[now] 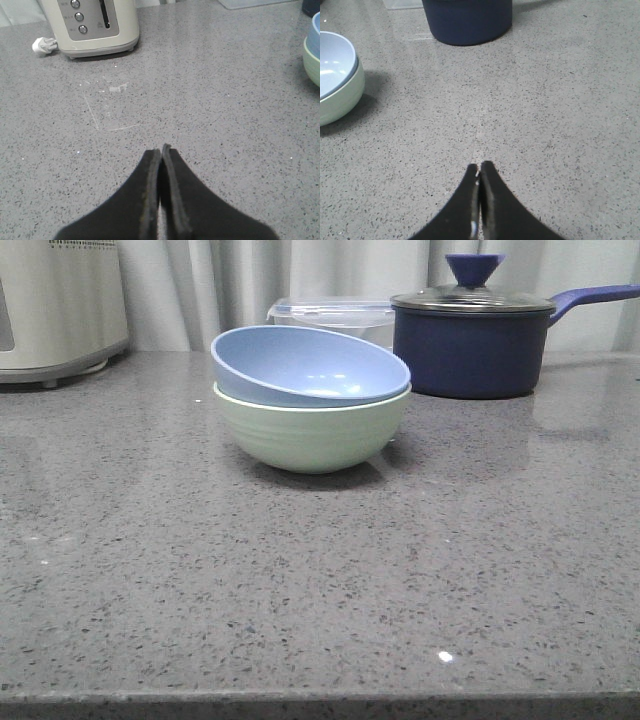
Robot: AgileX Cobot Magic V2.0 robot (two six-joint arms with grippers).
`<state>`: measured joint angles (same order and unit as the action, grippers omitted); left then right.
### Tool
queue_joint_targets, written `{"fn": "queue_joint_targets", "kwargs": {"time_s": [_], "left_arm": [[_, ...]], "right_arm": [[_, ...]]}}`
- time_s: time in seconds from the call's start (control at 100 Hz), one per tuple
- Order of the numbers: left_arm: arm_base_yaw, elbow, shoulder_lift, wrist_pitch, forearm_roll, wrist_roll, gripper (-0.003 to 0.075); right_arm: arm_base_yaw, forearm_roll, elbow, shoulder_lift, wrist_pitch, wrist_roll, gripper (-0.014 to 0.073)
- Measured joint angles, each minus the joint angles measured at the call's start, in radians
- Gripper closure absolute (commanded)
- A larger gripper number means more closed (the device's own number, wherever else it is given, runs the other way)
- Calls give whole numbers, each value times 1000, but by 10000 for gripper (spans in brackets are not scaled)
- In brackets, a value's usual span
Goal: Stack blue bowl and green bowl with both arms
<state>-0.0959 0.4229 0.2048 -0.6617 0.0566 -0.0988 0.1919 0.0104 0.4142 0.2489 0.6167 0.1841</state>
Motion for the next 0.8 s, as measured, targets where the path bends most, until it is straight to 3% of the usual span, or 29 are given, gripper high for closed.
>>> {"fn": "queue_joint_targets", "kwargs": {"time_s": [0.22,0.53,0.8], "left_arm": [[0,-65,-25,42,-8,0,741],[1,-277,-119,440,-12,0,741],[51,-414,-209,531,16,2,741]], "right_arm": [[0,0,0,0,-1,0,674],[0,0,0,0,-1,-1,674],[0,0,0,0,-2,-1,674]]}}
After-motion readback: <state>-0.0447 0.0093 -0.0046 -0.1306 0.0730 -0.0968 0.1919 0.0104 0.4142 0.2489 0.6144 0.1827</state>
